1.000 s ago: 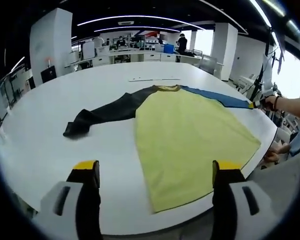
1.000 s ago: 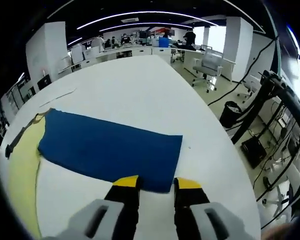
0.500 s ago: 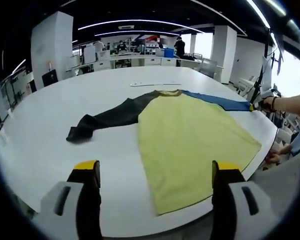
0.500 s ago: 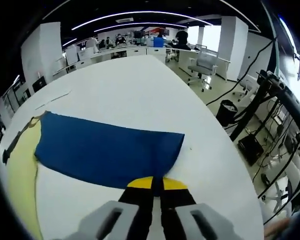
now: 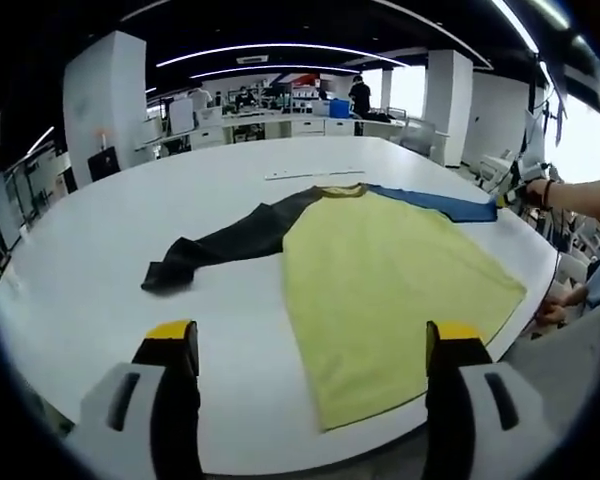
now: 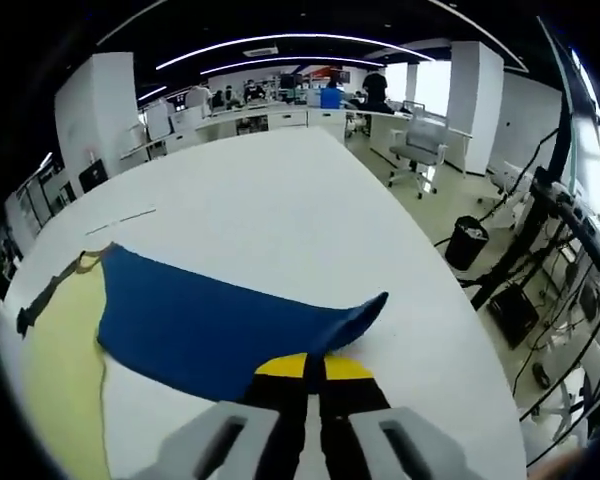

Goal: Fold the garment on the visible template until the final outline fits inside the template.

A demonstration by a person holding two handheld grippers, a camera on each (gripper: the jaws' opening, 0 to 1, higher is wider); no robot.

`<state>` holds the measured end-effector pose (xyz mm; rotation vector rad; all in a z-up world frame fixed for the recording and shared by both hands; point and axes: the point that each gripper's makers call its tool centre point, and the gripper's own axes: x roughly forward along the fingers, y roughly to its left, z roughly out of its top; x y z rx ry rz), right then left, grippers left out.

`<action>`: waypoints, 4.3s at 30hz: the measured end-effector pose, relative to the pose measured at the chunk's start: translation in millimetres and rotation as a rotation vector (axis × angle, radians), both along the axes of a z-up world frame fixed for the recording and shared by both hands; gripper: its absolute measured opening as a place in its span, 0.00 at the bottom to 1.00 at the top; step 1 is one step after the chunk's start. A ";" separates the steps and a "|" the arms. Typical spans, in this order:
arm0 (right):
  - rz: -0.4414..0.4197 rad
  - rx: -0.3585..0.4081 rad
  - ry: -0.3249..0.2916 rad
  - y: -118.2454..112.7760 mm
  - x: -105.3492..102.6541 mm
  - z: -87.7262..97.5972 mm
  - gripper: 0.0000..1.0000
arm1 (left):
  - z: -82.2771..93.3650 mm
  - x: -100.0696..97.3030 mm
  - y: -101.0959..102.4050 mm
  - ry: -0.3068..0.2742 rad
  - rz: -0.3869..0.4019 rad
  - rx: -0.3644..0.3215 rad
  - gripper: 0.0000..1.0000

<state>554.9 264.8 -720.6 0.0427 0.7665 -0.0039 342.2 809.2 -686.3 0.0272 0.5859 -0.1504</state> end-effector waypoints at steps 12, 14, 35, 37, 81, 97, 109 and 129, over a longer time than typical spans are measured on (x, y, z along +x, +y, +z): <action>0.158 0.025 -0.053 68.5 34.1 29.6 0.00 | 0.8 0.1 2.9 -0.007 0.002 0.015 0.93; 0.187 0.020 -0.049 78.8 37.8 31.1 0.00 | -0.1 -0.1 4.1 -0.004 0.005 0.018 0.93; 0.418 0.087 -0.087 198.3 53.0 61.2 0.00 | -0.2 0.6 6.7 -0.007 0.003 0.034 0.93; 0.430 0.093 -0.087 209.1 52.6 62.6 0.00 | -1.6 -0.1 6.7 0.000 -0.001 0.045 0.93; 0.659 0.154 -0.064 388.4 53.4 70.9 0.00 | 7.6 4.0 6.3 -0.045 -0.003 0.018 0.95; 0.746 0.169 -0.065 437.3 42.1 78.2 0.00 | 8.6 4.1 9.6 -0.057 0.004 0.015 0.95; 0.803 0.183 -0.061 466.3 31.4 74.5 0.00 | 7.7 4.9 12.9 -0.063 0.020 -0.002 0.95; 0.894 0.252 0.028 481.5 9.6 31.7 0.13 | 7.5 3.9 19.9 -0.072 0.050 -0.006 0.96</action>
